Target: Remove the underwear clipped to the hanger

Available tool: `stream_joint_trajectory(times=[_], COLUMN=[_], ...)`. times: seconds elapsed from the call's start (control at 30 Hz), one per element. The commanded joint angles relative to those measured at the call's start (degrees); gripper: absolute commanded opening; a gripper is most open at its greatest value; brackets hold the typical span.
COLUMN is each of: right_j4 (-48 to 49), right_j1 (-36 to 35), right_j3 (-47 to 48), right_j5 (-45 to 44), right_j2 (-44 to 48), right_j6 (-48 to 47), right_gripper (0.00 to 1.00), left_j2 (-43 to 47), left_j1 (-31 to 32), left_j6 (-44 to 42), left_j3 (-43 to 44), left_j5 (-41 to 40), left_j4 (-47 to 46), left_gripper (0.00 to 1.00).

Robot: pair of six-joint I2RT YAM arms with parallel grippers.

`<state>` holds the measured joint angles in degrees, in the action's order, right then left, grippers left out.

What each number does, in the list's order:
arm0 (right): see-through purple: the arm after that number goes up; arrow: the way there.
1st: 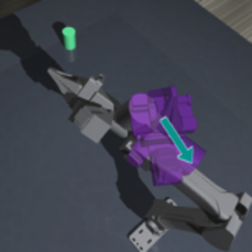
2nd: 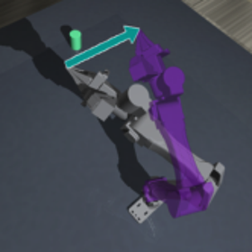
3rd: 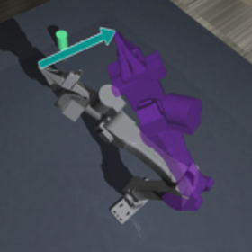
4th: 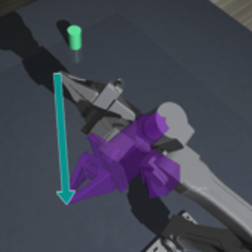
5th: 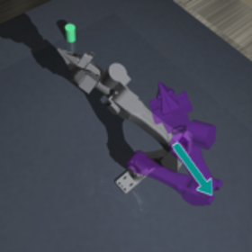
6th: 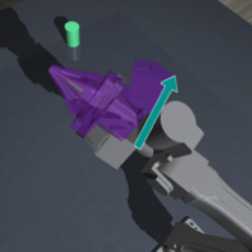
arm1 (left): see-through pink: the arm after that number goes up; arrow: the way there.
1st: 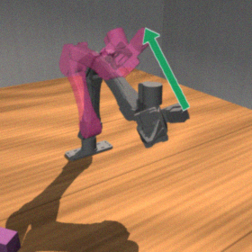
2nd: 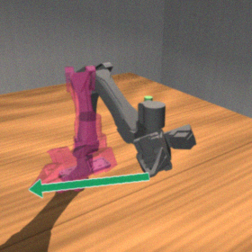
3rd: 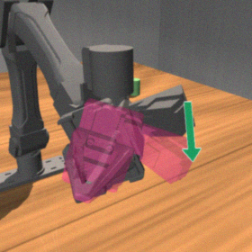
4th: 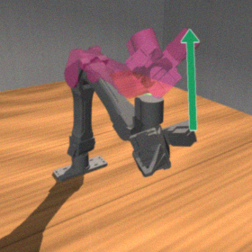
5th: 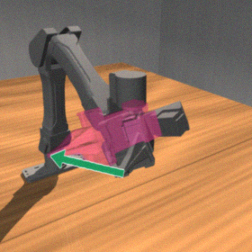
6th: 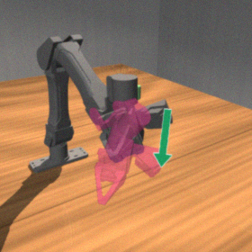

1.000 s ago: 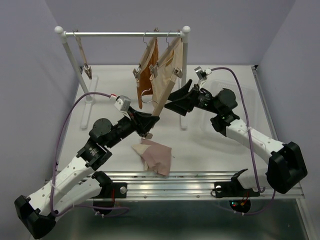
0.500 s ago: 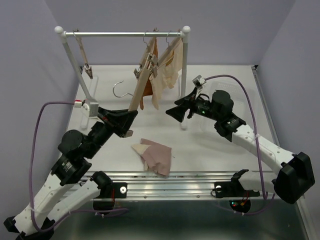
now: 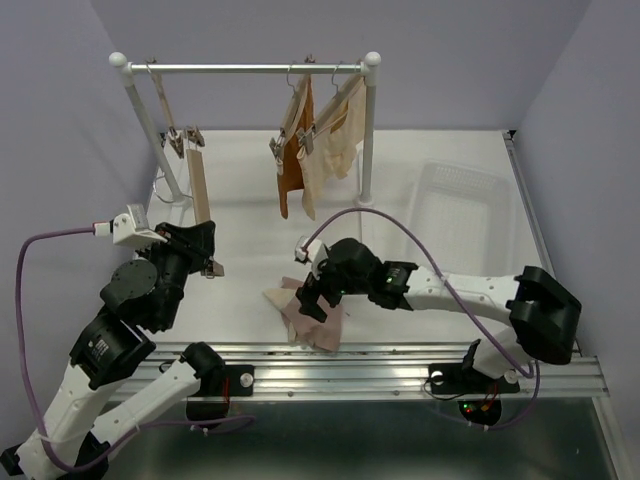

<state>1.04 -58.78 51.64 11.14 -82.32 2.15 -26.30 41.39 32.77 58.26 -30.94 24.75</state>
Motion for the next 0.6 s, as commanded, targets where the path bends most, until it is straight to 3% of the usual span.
stream_joint_trajectory(times=[0.0,0.23,0.3,0.37,0.43,0.47,0.57], right_j4=[-2.78,-3.85,-4.11,-6.48,-7.63,-7.54,-5.79], right_j1=[-4.31,-6.43,-6.95,-6.96,-6.96,-6.96,-6.96], right_j3=[4.08,6.11,6.45,7.42,8.56,8.66,8.39], right_j5=[-9.02,-11.58,-10.08,-10.87,-13.23,-15.33,-20.68], right_j2=[-5.64,-14.52,-16.63,-19.53,-20.50,-20.25,-15.79], right_j6=[-7.06,-10.67,-12.08,-12.52,-11.82,-11.47,-9.81], right_gripper=[1.00,1.00,0.95,0.82,0.62,0.40,0.01], left_j2=[-1.82,-3.75,-4.28,-4.46,-4.37,-4.46,-4.98], left_j1=[-0.08,-0.08,-0.08,-0.08,0.01,-0.08,-0.08], left_j6=[6.86,9.41,9.15,9.06,8.80,8.45,7.83], left_j3=[0.20,-0.34,-0.69,-0.95,-1.39,-1.57,-2.01], left_j5=[-8.01,-8.44,-7.91,-7.65,-7.12,-6.60,-5.45], left_j4=[7.15,11.01,10.76,10.06,9.09,8.82,7.77], left_gripper=[0.00,0.00,0.00,0.00,0.00,0.00,0.00])
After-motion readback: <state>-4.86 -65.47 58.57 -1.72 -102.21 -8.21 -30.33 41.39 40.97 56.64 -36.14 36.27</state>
